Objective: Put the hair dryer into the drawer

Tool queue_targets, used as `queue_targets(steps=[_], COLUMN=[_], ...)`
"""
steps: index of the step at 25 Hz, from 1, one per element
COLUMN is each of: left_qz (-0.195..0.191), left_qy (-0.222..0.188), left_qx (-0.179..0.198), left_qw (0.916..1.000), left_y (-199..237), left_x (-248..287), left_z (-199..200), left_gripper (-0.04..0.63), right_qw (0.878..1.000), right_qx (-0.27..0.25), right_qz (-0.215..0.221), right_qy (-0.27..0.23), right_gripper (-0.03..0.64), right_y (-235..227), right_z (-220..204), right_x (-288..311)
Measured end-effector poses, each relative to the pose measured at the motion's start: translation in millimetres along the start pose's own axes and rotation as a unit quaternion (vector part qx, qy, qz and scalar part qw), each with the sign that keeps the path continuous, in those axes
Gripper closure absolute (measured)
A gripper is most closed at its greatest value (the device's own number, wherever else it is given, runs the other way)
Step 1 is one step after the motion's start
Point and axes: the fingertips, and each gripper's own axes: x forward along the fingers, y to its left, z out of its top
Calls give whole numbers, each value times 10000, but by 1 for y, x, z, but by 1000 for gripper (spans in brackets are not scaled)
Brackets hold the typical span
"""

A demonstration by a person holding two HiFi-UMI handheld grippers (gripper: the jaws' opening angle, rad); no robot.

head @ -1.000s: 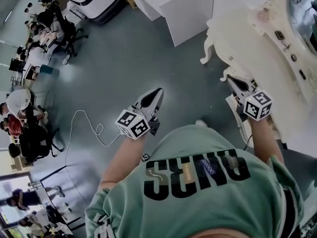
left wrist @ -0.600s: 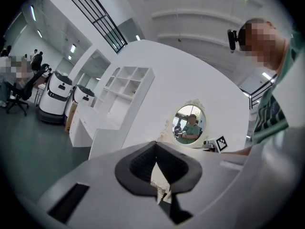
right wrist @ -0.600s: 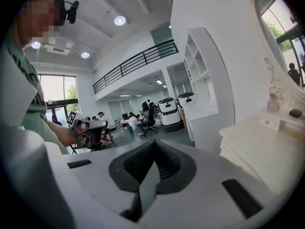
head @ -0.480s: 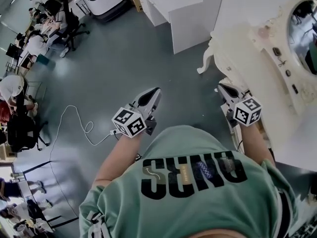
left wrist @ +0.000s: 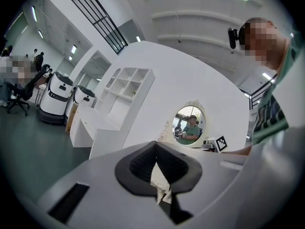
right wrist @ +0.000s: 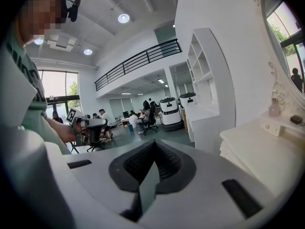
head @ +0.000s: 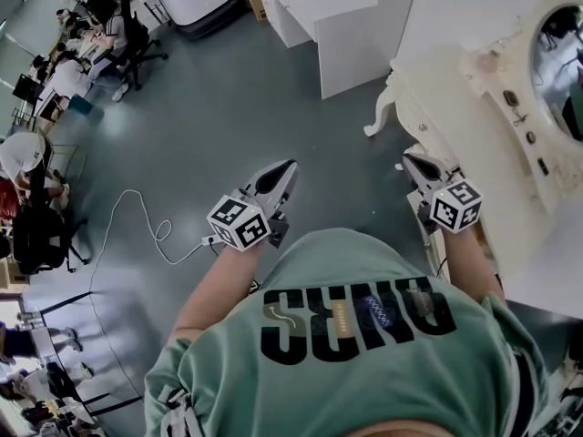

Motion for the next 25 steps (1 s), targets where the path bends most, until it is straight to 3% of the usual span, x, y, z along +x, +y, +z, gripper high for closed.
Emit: queue_targets(steps=[25], left_qz=[73], left_qy=[-4], left_qx=[-44], left_qw=[10000], left_y=[8], left_x=[-6], left_z=[5], left_gripper=[586], right_qw=[9999], right_qx=[-118], right_qz=[50], right_qy=[80], right_gripper=[626], right_y=[7], right_z=[-2], right_x=[5])
